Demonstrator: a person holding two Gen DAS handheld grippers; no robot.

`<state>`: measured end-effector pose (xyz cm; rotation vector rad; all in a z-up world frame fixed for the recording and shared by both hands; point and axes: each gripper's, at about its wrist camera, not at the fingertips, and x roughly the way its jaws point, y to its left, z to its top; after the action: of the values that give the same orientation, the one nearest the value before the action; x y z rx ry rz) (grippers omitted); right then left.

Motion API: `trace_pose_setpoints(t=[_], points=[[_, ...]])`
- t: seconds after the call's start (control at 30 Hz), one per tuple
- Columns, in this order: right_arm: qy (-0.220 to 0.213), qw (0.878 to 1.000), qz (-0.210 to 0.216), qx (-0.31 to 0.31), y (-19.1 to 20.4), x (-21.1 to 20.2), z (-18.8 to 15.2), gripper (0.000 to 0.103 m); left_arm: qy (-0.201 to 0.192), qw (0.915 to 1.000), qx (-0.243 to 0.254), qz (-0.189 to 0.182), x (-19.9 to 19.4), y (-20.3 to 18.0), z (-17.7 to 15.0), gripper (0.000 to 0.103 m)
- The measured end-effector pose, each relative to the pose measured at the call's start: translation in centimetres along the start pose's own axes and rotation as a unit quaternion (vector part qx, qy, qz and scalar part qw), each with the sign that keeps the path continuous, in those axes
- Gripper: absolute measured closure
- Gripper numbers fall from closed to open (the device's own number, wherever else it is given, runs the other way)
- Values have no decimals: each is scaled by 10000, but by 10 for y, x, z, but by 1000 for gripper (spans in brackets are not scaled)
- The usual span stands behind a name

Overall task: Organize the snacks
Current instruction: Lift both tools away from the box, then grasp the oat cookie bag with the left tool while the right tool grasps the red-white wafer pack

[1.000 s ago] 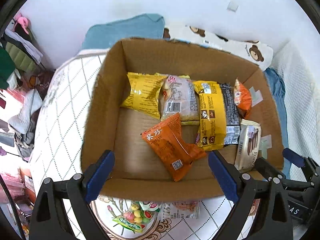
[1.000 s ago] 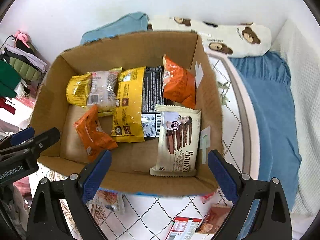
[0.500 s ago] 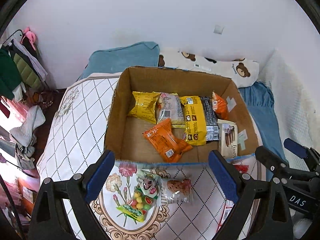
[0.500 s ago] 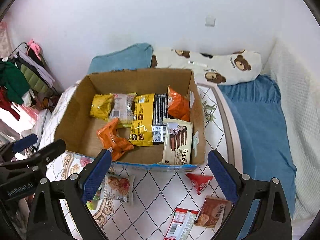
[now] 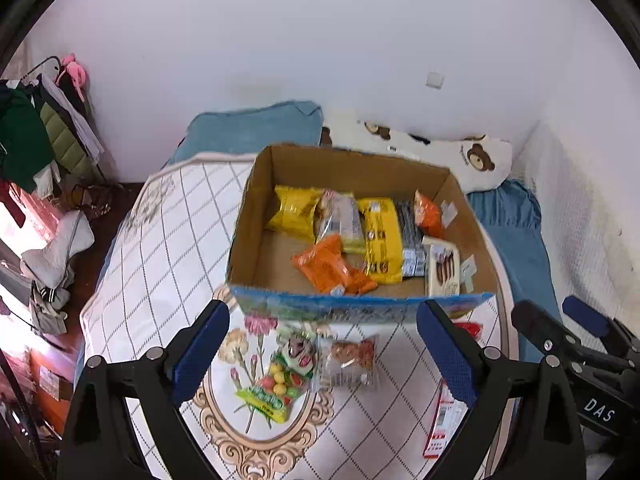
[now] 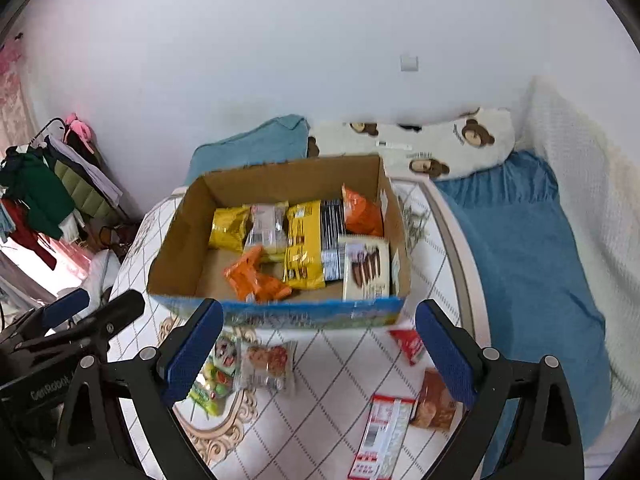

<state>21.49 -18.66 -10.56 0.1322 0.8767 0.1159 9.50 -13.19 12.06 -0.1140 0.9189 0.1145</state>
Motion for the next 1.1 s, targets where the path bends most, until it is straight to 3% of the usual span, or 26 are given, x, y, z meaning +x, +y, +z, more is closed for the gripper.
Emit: trace_pose_setpoints(t=[0.17, 0.27, 0.4, 0.5, 0.6, 0.8, 0.87, 0.93, 1.0, 1.1], points=[[863, 9954, -12, 422, -29, 41, -52, 4, 731, 9972, -18, 142, 41, 14, -36, 7], [1498, 9852, -75, 824, -56, 76, -92, 4, 1359, 9903, 149, 264, 79, 19, -60, 7], [2194, 9671, -175, 1273, -90, 120, -142, 4, 1787, 9820, 377, 472, 113, 24, -86, 7], [2388, 9614, -194, 1349, -101, 137, -167, 8, 1928, 9788, 480, 504, 132, 27, -94, 7], [2522, 9598, -210, 1213, -99, 151, -183, 32, 2022, 9757, 637, 562, 148, 28, -93, 7], [2316, 9695, -237, 764, -79, 157, -189, 40, 2285, 9713, 525, 398, 163, 25, -92, 7], [2305, 9703, -194, 702, -74, 157, -188, 42, 2475, 9684, 307, -1, 162, 18, -91, 7], [2305, 9703, -178, 708, -73, 157, -188, 42, 2760, 9592, -404, -456, 164, 17, -92, 7], [2310, 9703, -180, 696, -74, 158, -189, 42, 2964, 9432, -1234, -857, 171, 16, -92, 7], [2307, 9705, -183, 670, -75, 152, -196, 42, 2896, 9323, -1960, -927, 182, 10, -87, 7]])
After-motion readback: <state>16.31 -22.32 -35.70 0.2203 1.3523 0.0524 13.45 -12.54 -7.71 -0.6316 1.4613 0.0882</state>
